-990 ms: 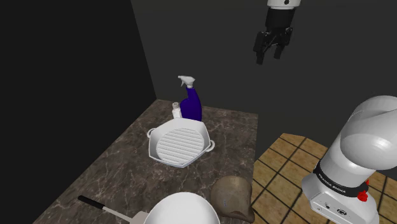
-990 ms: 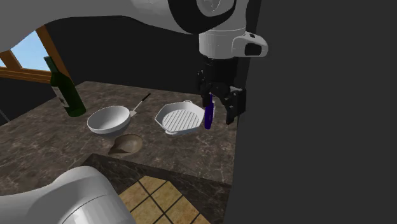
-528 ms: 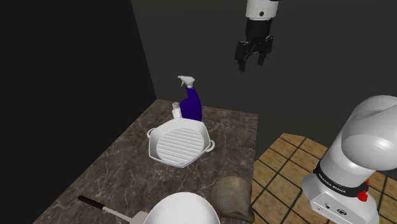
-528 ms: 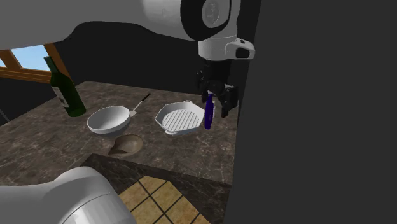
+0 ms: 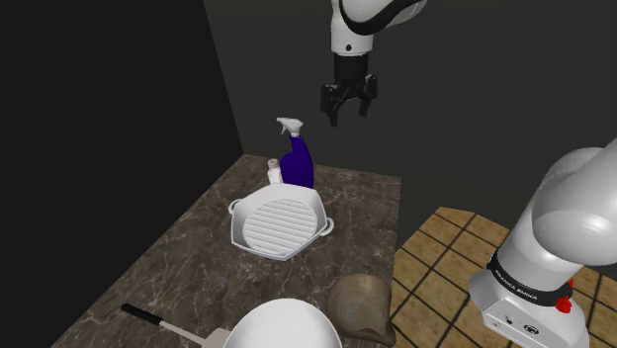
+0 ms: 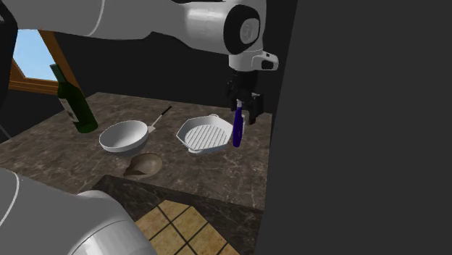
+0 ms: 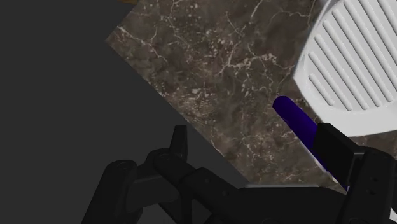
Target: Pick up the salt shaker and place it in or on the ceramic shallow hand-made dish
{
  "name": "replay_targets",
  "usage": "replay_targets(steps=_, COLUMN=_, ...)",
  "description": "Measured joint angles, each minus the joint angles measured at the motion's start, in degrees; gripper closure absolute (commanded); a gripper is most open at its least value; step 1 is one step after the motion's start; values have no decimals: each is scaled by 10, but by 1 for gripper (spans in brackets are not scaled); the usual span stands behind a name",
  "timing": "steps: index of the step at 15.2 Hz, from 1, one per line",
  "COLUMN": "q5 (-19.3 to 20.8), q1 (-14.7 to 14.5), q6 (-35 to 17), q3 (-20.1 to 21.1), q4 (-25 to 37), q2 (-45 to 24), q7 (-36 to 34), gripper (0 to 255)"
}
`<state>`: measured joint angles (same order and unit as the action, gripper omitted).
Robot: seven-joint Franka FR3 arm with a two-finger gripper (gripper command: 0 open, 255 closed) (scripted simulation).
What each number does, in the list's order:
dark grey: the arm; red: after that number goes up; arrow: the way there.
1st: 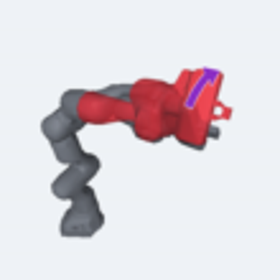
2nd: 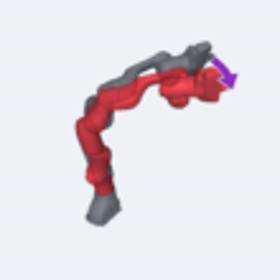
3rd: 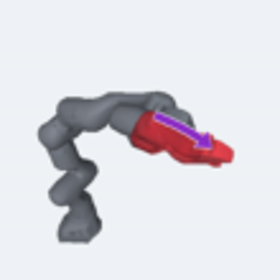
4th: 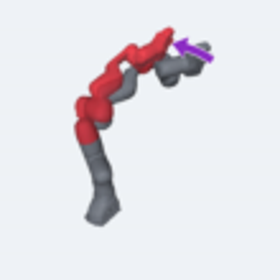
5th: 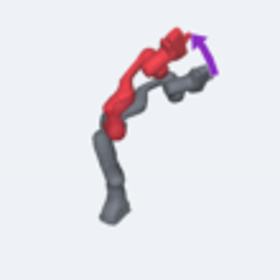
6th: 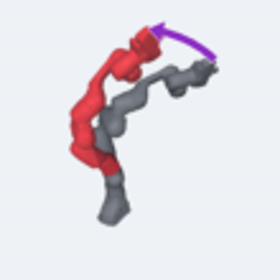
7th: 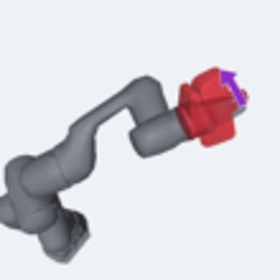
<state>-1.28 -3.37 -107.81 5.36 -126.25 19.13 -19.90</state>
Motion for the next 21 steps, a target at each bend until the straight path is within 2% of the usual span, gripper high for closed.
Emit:
replay_targets(steps=9, q5=20, q1=-23, q6=-40, q3=48, q4=133, q2=-193, q7=-97, gripper=0)
replay_targets(steps=14, q5=44, q1=-41, q6=-38, q3=59, q4=248, q2=-301, q7=-143, gripper=0)
replay_targets(steps=17, q5=60, q1=-57, q6=-23, q3=62, q4=337, q2=-369, q7=-170, gripper=0)
replay_targets(steps=19, q5=66, q1=-62, q6=-22, q3=61, q4=366, q2=-390, q7=-177, gripper=0)
replay_targets(steps=21, q5=68, q1=-66, q6=-33, q3=60, q4=362, q2=-389, q7=-183, gripper=0)
